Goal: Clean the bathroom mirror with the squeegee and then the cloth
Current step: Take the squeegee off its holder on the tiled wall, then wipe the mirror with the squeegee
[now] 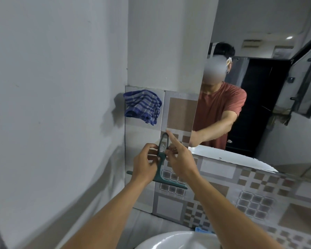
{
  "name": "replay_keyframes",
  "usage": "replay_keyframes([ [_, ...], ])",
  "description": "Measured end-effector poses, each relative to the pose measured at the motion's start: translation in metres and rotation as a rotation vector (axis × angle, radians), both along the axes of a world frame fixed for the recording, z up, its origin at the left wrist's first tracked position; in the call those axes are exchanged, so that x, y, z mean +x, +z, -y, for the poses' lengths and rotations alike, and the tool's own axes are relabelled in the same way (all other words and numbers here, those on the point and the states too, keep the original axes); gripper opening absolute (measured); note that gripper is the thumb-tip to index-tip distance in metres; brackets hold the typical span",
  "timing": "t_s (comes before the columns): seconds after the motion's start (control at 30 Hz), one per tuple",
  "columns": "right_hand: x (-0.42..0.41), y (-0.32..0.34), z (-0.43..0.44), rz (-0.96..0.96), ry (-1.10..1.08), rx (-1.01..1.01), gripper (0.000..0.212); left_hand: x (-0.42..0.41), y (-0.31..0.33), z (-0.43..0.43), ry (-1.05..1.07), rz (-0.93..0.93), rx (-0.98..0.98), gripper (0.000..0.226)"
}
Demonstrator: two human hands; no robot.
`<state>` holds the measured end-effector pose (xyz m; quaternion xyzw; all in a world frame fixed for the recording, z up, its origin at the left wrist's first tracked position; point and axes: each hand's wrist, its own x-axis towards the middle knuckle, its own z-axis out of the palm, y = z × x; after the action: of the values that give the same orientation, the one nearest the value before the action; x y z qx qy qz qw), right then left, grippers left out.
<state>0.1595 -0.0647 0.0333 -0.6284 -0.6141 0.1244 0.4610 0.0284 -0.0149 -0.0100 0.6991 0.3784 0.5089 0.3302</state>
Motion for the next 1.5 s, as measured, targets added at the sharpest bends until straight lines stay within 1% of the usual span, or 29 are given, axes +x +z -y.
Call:
replay_keyframes([
  [0.17,0.007,0.021,0.022,0.031,0.017,0.053,0.077,0.002,0.019,0.021,-0.026,-0.019,0.042,0.030],
  [0.4,0.020,0.047,0.064,-0.150,0.014,0.152,0.076,0.012,0.040,0.069,-0.070,-0.020,0.060,0.036],
  [0.5,0.032,0.056,0.081,-0.242,0.005,0.204,0.078,0.015,0.042,0.089,-0.100,-0.066,0.074,0.029],
  [0.57,0.038,0.061,0.093,-0.267,-0.007,0.230,0.077,0.019,0.048,0.100,-0.081,-0.102,0.141,0.026],
  [0.67,0.047,0.067,0.114,-0.368,0.003,0.275,0.074,0.025,0.062,0.117,-0.031,-0.178,0.292,0.024],
  [0.77,0.059,0.074,0.132,-0.423,-0.047,0.317,0.070,0.032,0.080,0.134,0.000,-0.246,0.404,0.030],
  [0.9,0.077,0.087,0.152,-0.423,-0.156,0.372,0.070,0.045,0.106,0.145,0.004,-0.320,0.568,0.040],
  [0.97,0.084,0.097,0.163,-0.359,-0.229,0.416,0.070,0.053,0.121,0.145,0.001,-0.344,0.634,0.046],
  [1.03,0.092,0.107,0.174,-0.210,-0.303,0.462,0.067,0.062,0.139,0.145,-0.001,-0.400,0.716,0.048],
  [1.1,0.101,0.117,0.183,0.035,-0.357,0.446,0.063,0.070,0.160,0.147,-0.008,-0.459,0.795,0.047],
  [1.2,0.117,0.134,0.193,0.521,-0.451,0.382,0.057,0.079,0.193,0.147,-0.031,-0.509,0.891,0.039],
  [1.27,0.126,0.148,0.196,0.753,-0.471,0.365,0.056,0.086,0.213,0.144,-0.065,-0.532,0.969,0.034],
  [1.33,0.135,0.164,0.197,0.867,-0.486,0.374,0.053,0.093,0.230,0.139,-0.077,-0.550,1.043,0.034],
  [1.4,0.141,0.180,0.195,0.905,-0.482,0.402,0.048,0.099,0.244,0.135,-0.039,-0.533,1.092,0.038],
  [1.5,0.147,0.205,0.189,0.955,-0.481,0.446,0.045,0.104,0.250,0.134,0.077,-0.393,1.200,0.039],
])
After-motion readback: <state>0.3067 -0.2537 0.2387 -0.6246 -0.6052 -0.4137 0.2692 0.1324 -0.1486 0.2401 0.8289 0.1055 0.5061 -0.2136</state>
